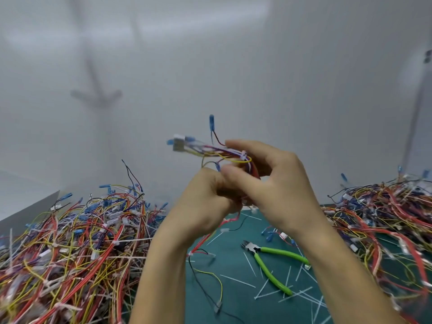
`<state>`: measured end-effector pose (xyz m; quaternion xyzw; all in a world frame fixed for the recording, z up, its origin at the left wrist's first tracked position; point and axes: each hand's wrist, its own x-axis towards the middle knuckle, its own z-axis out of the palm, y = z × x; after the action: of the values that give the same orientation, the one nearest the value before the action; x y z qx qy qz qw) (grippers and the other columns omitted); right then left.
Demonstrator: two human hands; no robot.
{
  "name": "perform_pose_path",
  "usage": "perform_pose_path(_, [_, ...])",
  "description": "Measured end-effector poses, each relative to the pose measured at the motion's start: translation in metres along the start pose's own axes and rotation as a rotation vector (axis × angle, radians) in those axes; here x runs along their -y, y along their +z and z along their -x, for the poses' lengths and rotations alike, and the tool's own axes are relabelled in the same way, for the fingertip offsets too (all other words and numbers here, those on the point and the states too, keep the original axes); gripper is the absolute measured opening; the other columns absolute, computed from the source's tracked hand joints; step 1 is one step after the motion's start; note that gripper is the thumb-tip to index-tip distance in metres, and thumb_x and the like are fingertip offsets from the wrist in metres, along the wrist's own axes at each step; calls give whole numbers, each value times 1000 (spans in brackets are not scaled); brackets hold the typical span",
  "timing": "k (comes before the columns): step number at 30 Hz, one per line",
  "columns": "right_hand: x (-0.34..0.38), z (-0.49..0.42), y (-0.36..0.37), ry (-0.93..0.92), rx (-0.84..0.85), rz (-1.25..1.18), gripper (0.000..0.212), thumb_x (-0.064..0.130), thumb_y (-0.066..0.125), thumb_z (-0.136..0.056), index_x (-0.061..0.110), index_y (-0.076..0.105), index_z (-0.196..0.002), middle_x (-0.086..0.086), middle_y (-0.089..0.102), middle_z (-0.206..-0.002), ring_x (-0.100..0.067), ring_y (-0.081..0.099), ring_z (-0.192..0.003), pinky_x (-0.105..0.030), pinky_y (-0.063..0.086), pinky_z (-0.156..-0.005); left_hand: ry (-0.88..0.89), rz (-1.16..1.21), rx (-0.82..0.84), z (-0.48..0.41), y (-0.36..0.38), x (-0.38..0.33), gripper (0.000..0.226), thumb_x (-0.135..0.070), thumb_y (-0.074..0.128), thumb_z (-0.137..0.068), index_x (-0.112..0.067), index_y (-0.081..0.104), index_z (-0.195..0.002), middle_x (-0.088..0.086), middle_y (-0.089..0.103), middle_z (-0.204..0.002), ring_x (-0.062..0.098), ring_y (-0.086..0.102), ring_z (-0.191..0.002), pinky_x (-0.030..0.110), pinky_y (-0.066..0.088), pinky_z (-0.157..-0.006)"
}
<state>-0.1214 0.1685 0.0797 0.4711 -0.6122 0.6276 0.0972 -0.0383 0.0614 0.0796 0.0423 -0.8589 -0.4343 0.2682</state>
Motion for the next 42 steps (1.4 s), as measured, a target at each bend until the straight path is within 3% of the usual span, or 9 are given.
perform_pose_path(6, [-9,-6,-14,15,-173,-245,21,12,70,-90,32,76,-85,3,75,-70,-8,67,-61,-19,52,-59,5,107,83,2,1,-4,29,8,72,-80,-15,78,-97,-1,78,-90,13,74,-88,20,57,-79])
perform_pose_path(12, [-15,-8,-24,100,-237,-238,13,37,69,-90,38,77,-79,4,74,-73,0,64,-64,-15,49,-56,30,47,-338,6,-16,-7,10,-29,69,-88,-25,73,-97,-5,75,-86,9,71,-84,28,58,-78])
perform_pose_path(16, [-19,-8,-25,151,-174,-117,18,43,68,-91,44,76,-75,4,73,-76,-4,57,-61,-25,51,-57,16,-159,-421,7,-21,-5,35,-51,70,-79,-38,61,-110,-17,62,-111,-8,61,-95,1,43,-69])
perform_pose_path(24, [-21,-6,-16,205,104,148,47,53,50,-97,13,74,-94,-6,73,-85,-27,65,-85,-50,54,-79,85,-12,-459,4,-11,-10,5,-31,73,-86,-26,75,-85,-5,71,-69,11,70,-59,27,57,-63])
perform_pose_path(26, [-22,-5,-16,189,129,256,50,53,48,-97,10,72,-103,-5,73,-90,-17,65,-89,-34,53,-81,89,17,-507,4,-13,-9,9,-31,75,-84,-24,75,-79,-5,68,-64,11,67,-55,31,56,-61])
perform_pose_path(29, [-15,-3,-19,89,-7,307,20,46,66,-89,30,74,-98,18,69,-79,4,61,-79,-8,45,-60,87,34,-537,4,-14,-8,11,-28,75,-84,-23,75,-75,-4,65,-61,8,61,-50,29,55,-57])
perform_pose_path(34, [-13,-3,-20,42,4,300,5,35,79,-81,32,76,-80,27,67,-69,3,64,-68,-11,47,-58,71,217,-440,6,-13,-15,18,-34,71,-84,-17,77,-80,-2,71,-66,8,65,-58,19,53,-56])
perform_pose_path(39, [-19,-5,-18,90,-131,39,15,20,75,-86,30,76,-76,11,73,-68,-8,71,-60,-38,60,-66,44,334,-373,6,-14,-19,50,-60,48,-84,-20,77,-90,-3,77,-84,14,73,-77,20,56,-64])
perform_pose_path(42, [-21,-7,-19,134,-171,-57,16,24,71,-91,32,76,-79,10,76,-75,-9,73,-64,-36,57,-63,11,226,-437,5,-16,-13,22,-39,64,-89,-18,72,-91,-7,75,-83,7,71,-77,22,56,-68])
